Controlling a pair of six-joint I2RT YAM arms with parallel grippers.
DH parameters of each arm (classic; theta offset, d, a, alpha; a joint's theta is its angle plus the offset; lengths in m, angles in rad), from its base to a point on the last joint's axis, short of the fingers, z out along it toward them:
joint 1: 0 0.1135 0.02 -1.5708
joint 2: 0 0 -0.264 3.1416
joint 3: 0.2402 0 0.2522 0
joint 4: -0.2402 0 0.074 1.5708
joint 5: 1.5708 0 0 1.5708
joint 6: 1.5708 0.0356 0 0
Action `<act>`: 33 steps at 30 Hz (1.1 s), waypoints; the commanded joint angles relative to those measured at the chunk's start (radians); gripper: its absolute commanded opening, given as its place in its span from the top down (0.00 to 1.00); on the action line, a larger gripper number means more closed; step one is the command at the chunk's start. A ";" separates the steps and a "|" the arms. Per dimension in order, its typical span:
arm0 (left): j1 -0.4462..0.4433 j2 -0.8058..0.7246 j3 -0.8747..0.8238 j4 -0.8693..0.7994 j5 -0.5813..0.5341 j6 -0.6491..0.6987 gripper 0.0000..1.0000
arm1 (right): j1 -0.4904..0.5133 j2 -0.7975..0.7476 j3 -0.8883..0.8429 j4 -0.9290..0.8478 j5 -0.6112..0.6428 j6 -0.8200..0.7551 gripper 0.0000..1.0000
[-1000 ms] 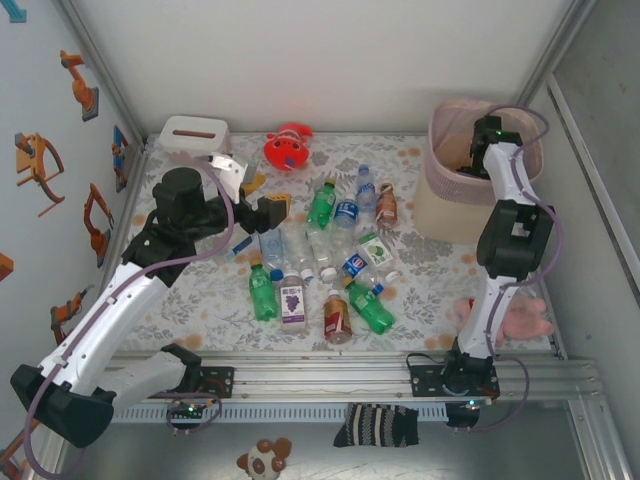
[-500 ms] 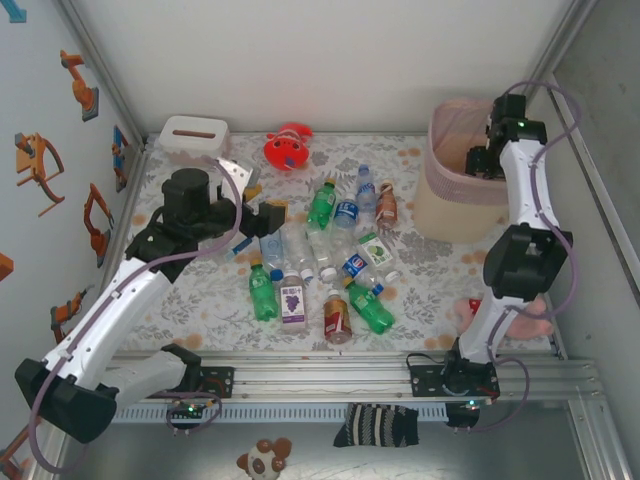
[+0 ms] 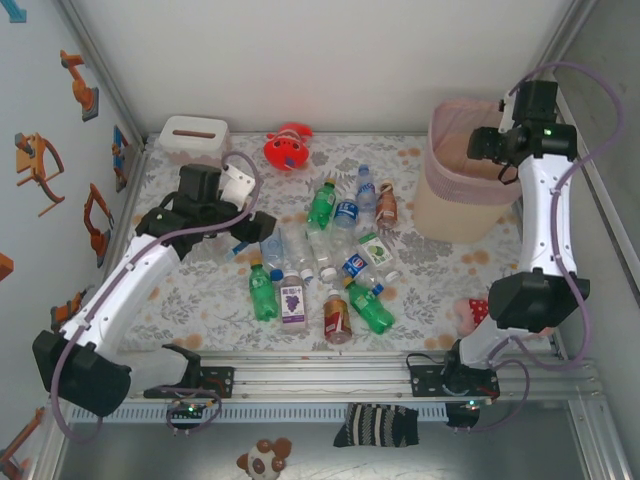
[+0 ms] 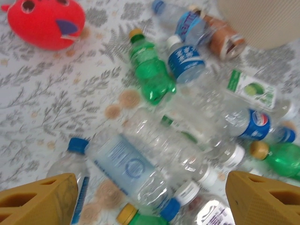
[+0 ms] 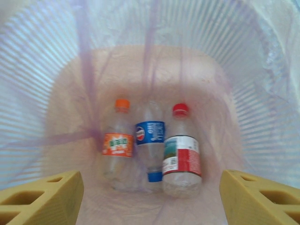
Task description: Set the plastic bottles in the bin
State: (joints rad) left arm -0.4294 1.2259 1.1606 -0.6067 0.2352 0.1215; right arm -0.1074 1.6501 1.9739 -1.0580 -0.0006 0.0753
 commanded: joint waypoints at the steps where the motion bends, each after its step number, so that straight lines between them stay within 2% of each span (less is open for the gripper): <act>1: 0.037 0.041 0.034 -0.096 -0.032 0.078 0.19 | 0.023 -0.068 -0.009 -0.004 -0.094 0.039 0.25; 6: 0.080 0.130 0.040 -0.147 -0.057 0.144 0.20 | 0.051 -0.144 -0.055 0.023 -0.143 0.070 0.26; 12: 0.135 0.241 0.036 -0.186 -0.146 0.216 0.20 | 0.067 -0.192 -0.084 0.033 -0.158 0.080 0.25; 16: 0.194 0.311 0.034 -0.231 -0.147 0.267 0.20 | 0.068 -0.205 -0.103 0.044 -0.169 0.083 0.26; 25: 0.210 0.440 0.032 -0.202 -0.222 0.285 0.11 | 0.080 -0.204 -0.112 0.035 -0.160 0.078 0.26; 33: 0.218 0.540 0.075 -0.241 -0.128 0.281 0.11 | 0.086 -0.215 -0.121 0.045 -0.159 0.086 0.26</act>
State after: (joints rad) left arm -0.2192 1.7576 1.1999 -0.7948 0.0540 0.3801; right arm -0.0303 1.4601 1.8652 -1.0298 -0.1646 0.1432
